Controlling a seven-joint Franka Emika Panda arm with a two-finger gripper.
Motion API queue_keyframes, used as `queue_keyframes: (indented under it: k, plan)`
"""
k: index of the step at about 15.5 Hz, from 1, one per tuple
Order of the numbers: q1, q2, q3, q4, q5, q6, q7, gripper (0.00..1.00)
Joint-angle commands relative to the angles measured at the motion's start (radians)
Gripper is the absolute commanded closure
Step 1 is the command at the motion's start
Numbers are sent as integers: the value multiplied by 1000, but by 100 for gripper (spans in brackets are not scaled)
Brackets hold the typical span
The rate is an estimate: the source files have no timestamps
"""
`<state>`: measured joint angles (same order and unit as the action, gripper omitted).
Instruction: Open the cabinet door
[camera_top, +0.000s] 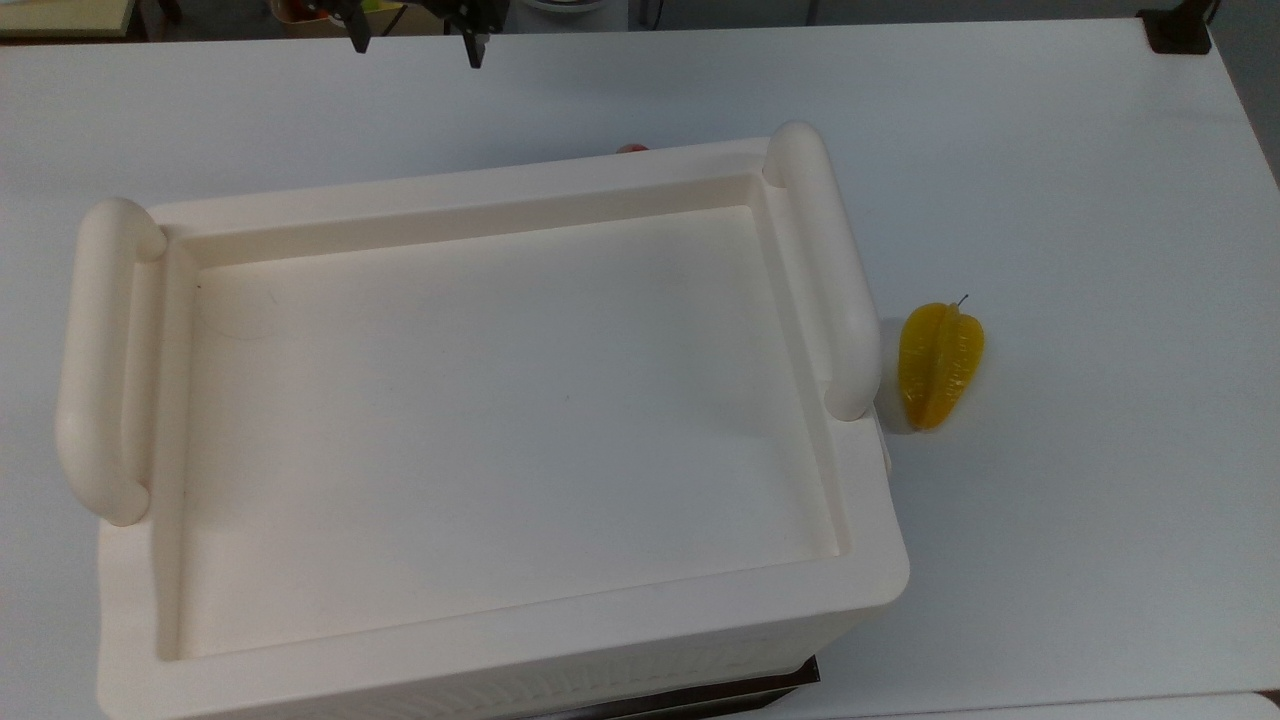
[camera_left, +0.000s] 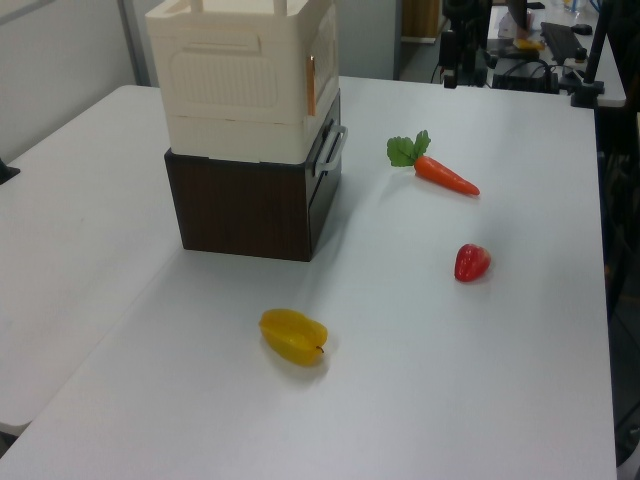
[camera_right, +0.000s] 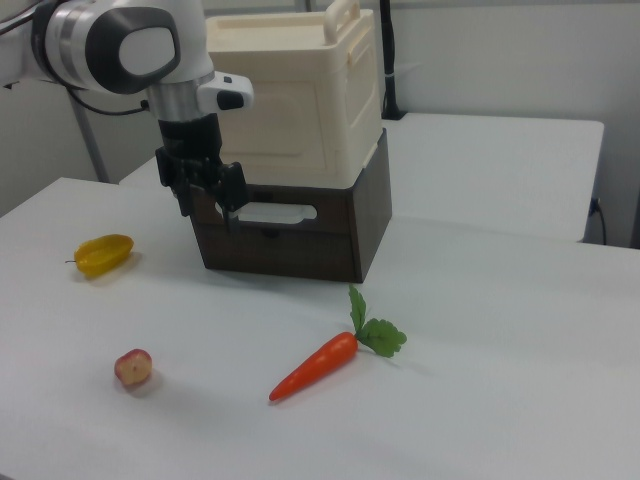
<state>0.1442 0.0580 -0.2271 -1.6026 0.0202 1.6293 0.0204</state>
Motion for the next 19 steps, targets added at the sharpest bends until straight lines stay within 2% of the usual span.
queue_keyframes:
  k: [1,6,11,14,17,19]
  plan:
    - [3,-39,-6,0,-5,-28,-11,0]
    - [3,-29,-11,3,4,-20,-20,0]
    - [3,-27,-12,1,84,18,-26,0]
    - [3,-15,-12,0,118,53,-117,0]
    - [21,-4,-3,1,125,114,-154,0]
    - [61,-1,-1,0,127,171,-169,0]
